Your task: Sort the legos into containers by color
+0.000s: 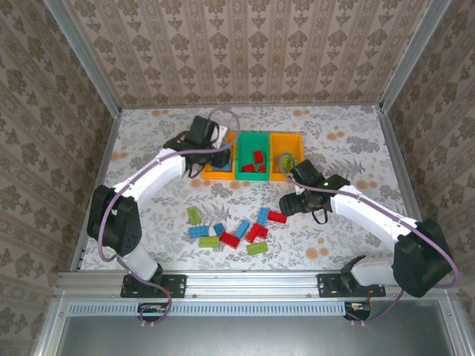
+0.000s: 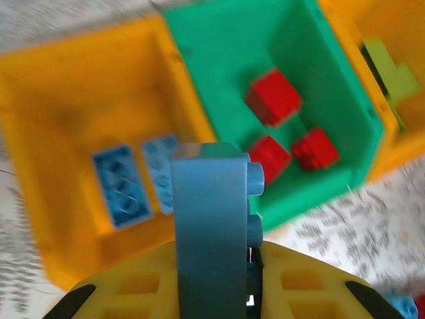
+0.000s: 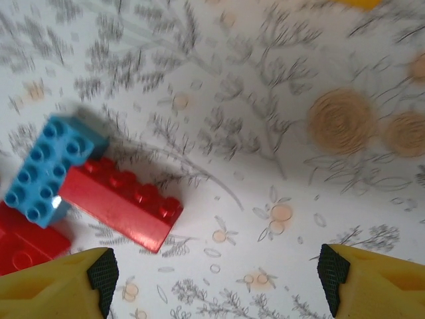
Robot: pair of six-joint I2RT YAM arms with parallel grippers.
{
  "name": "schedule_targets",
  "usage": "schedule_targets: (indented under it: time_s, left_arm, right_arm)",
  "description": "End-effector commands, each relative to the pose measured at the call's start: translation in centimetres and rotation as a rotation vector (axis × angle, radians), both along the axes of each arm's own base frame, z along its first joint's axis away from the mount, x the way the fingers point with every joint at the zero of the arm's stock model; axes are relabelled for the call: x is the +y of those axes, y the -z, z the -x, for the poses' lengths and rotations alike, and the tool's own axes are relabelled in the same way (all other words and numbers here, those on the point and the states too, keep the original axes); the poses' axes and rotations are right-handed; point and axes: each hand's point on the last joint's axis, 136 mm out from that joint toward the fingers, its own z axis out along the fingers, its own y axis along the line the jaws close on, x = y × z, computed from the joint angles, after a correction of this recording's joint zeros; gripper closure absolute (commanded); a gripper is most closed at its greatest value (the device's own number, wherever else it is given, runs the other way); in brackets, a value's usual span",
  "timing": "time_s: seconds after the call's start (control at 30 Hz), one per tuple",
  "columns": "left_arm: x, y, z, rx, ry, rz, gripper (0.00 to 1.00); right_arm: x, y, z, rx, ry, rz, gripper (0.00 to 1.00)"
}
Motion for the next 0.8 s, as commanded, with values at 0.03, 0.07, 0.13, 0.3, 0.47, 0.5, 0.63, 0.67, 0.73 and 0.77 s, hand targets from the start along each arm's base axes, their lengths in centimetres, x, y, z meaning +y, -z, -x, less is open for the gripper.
schedule_targets:
  time_s: [0.03, 0.07, 0.13, 0.3, 0.47, 0.5, 0.63, 0.67, 0.73, 0.77]
  left_arm:
    - [0.3, 2.9, -1.7, 0.15, -0.036, 0.001, 0.78]
    - [0.3, 3.5, -2.0, 0.177, -0.046, 0.007, 0.74]
    - [1.5, 4.3, -2.8, 0.216, -0.101, 0.018, 0.73]
    - [2.0, 4.9, -3.4, 0.245, -0.149, 0.074, 0.74]
    - [2.0, 5.2, -3.5, 0.255, -0.151, 0.084, 0.7]
    - [1.9, 5.2, -3.5, 0.257, -0.147, 0.088, 0.68]
    - [1.7, 5.0, -3.2, 0.268, -0.14, 0.092, 0.53]
    - [1.7, 4.9, -3.1, 0.266, -0.139, 0.094, 0.49]
    - [1.7, 4.8, -2.9, 0.261, -0.136, 0.099, 0.43]
    - [1.7, 4.8, -2.8, 0.26, -0.137, 0.101, 0.4]
  right_arm:
    - [1.3, 0.6, 1.2, 0.084, -0.148, 0.085, 0.18]
    - [1.8, 0.6, 1.2, 0.087, -0.185, 0.094, 0.18]
    - [2.4, 0.5, 1.0, 0.075, -0.26, 0.144, 0.18]
    - [4.0, 1.2, 1.9, 0.121, -0.507, 0.263, 0.17]
    - [4.2, 2.9, 1.8, 0.161, -0.581, 0.314, 0.18]
    - [4.3, 3.1, 1.8, 0.164, -0.587, 0.313, 0.18]
    - [4.3, 4.3, 1.4, 0.172, -0.6, 0.341, 0.24]
    - [4.1, 4.6, 1.3, 0.175, -0.605, 0.355, 0.25]
    - [4.0, 5.1, 1.3, 0.184, -0.62, 0.368, 0.27]
    - [4.1, 5.3, 1.3, 0.188, -0.629, 0.369, 0.28]
